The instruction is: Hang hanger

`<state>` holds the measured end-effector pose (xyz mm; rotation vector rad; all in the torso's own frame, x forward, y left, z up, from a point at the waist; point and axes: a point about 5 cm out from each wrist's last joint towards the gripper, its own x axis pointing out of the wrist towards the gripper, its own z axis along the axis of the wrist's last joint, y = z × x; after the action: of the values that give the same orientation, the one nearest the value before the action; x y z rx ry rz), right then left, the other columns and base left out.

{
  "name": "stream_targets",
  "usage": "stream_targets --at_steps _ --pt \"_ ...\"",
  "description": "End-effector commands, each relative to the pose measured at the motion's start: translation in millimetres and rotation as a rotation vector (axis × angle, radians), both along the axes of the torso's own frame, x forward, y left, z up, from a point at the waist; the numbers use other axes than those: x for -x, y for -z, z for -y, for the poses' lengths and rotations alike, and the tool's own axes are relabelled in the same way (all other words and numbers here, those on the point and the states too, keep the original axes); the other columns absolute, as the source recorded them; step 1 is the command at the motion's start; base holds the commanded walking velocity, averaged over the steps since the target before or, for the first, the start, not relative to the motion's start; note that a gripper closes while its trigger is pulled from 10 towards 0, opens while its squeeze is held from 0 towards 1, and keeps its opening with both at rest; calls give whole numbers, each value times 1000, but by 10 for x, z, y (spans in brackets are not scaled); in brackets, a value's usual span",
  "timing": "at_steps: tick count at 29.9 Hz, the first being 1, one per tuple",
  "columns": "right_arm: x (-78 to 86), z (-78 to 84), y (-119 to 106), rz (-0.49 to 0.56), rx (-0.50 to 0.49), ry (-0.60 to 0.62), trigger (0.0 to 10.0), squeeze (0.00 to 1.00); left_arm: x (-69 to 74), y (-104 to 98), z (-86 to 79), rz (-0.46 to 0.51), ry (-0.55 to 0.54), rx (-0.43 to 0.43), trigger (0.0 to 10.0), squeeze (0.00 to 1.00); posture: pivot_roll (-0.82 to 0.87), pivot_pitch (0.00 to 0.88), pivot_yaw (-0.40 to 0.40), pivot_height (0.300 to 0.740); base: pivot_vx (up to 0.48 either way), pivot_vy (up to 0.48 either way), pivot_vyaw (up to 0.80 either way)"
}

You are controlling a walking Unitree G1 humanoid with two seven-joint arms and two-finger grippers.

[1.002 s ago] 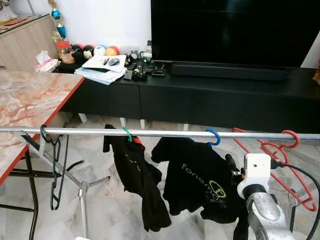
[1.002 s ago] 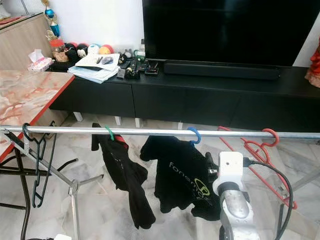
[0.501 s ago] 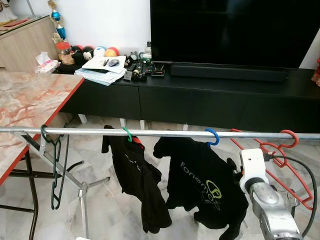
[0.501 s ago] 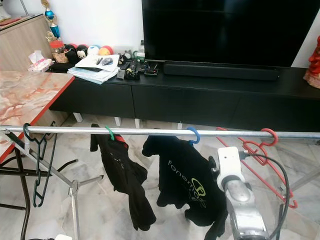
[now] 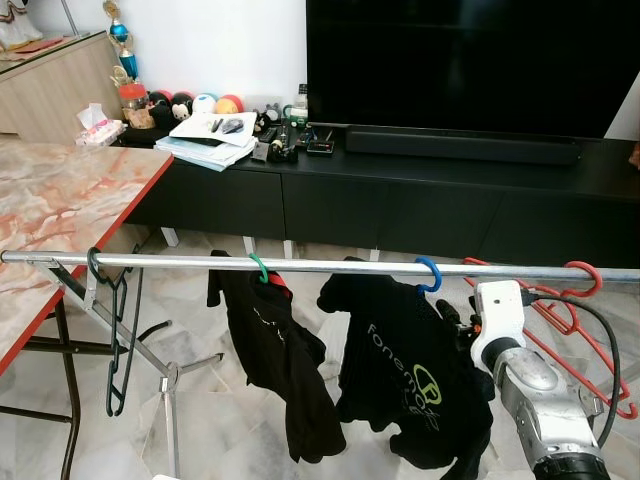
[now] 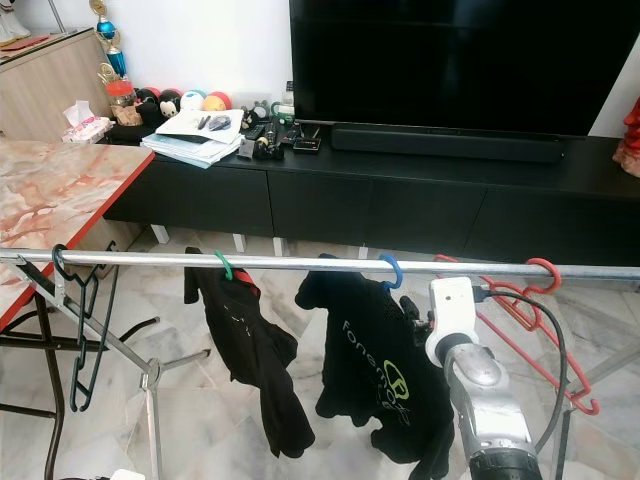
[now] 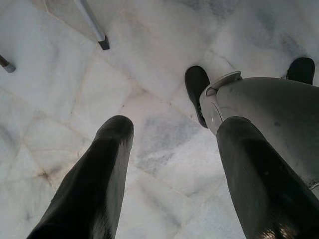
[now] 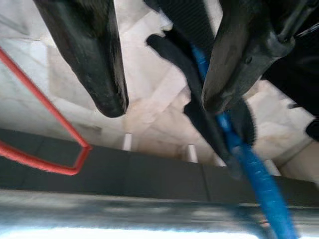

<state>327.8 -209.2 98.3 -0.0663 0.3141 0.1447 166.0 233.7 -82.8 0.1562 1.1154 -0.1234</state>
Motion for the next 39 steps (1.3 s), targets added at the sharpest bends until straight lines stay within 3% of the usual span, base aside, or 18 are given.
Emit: stream_targets --at_steps 1,11,18,23,29,39 --pt "-23 -80 -35 -7 -3 -53 10000 0 48 16 -22 -24 3 -6 10000 0 42 26 45 740 0 0 0" --pt "-10 -161 27 -45 15 -127 10000 0 47 15 -20 -28 2 2 10000 0 49 37 44 740 0 0 0" --pt "-100 20 -196 60 13 -7 10000 0 45 15 -18 -29 0 7 10000 0 49 41 43 740 0 0 0" --pt "-52 102 -99 -35 72 5 10000 0 44 14 -15 -31 3 11 10000 0 44 43 44 740 0 0 0" --pt "-46 134 3 -80 128 -2 10000 0 42 14 -14 -31 3 12 10000 0 46 44 44 740 0 0 0" --pt "-120 78 4 -89 103 -10 10000 0 42 12 -18 -32 3 14 10000 0 53 47 44 740 0 0 0"
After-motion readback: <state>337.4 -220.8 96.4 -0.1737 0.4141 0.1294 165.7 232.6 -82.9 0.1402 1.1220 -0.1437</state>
